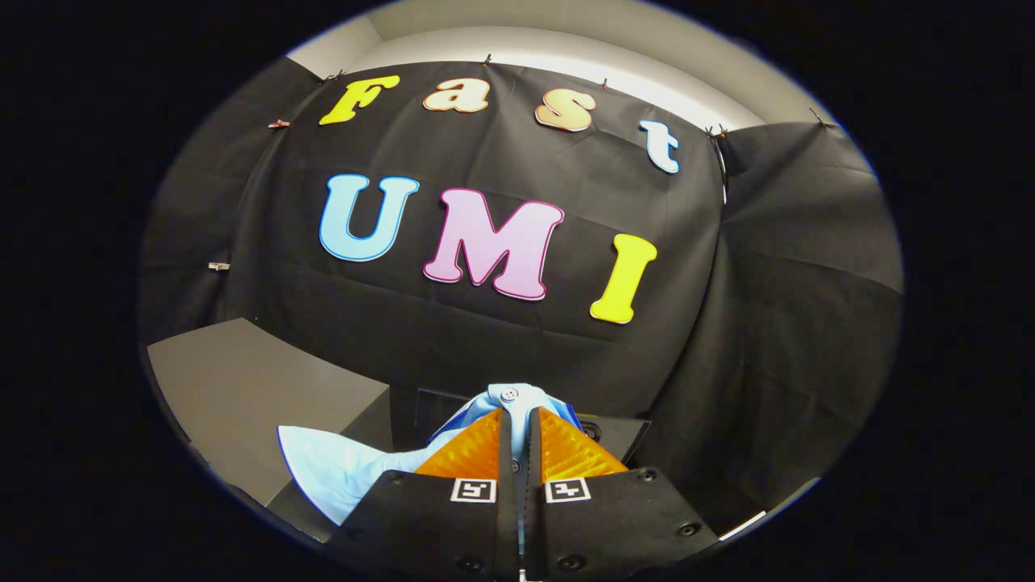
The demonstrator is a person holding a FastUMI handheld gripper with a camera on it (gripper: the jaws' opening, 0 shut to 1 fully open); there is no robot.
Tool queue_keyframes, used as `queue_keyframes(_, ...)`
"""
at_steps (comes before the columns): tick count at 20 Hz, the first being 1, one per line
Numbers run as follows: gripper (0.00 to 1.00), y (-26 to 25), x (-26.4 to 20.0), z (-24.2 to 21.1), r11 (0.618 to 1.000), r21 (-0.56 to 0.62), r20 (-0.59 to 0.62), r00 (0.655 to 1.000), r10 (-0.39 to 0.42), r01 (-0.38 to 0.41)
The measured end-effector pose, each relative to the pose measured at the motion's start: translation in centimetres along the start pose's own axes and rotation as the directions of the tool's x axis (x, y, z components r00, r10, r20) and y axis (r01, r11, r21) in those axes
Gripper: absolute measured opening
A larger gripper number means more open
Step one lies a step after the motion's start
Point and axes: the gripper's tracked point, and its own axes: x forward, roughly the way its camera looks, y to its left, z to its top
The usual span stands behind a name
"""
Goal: Put the clothes into the washing machine and then close the washing machine lid.
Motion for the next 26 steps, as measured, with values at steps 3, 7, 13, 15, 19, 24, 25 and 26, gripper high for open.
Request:
queue_keyframes(3,0.08,-0.1,1.5,-3.8,1.000,-0.009,-0.045,0.999,-0.004,0.004)
queue_keyframes(7,0.08,-0.4,3.2,-9.8,0.999,0.054,-0.124,0.992,0.000,0.007)
queue_keyframes(13,0.08,-1.2,5.3,-19.1,0.993,0.107,-0.263,0.965,-0.017,0.046)
queue_keyframes(15,0.08,-1.1,5.7,-22.7,0.993,0.101,-0.341,0.940,-0.020,0.058)
queue_keyframes(19,0.08,0.4,6.2,-27.3,0.994,0.105,-0.446,0.895,0.010,0.041)
queue_keyframes(24,0.08,2.9,6.2,-32.2,0.989,0.143,-0.571,0.818,0.067,0.019)
queue_keyframes(25,0.08,3.3,6.1,-32.7,0.989,0.150,-0.586,0.807,0.077,0.014)
queue_keyframes(26,0.08,3.6,6.3,-33.1,0.989,0.148,-0.602,0.794,0.088,0.002)
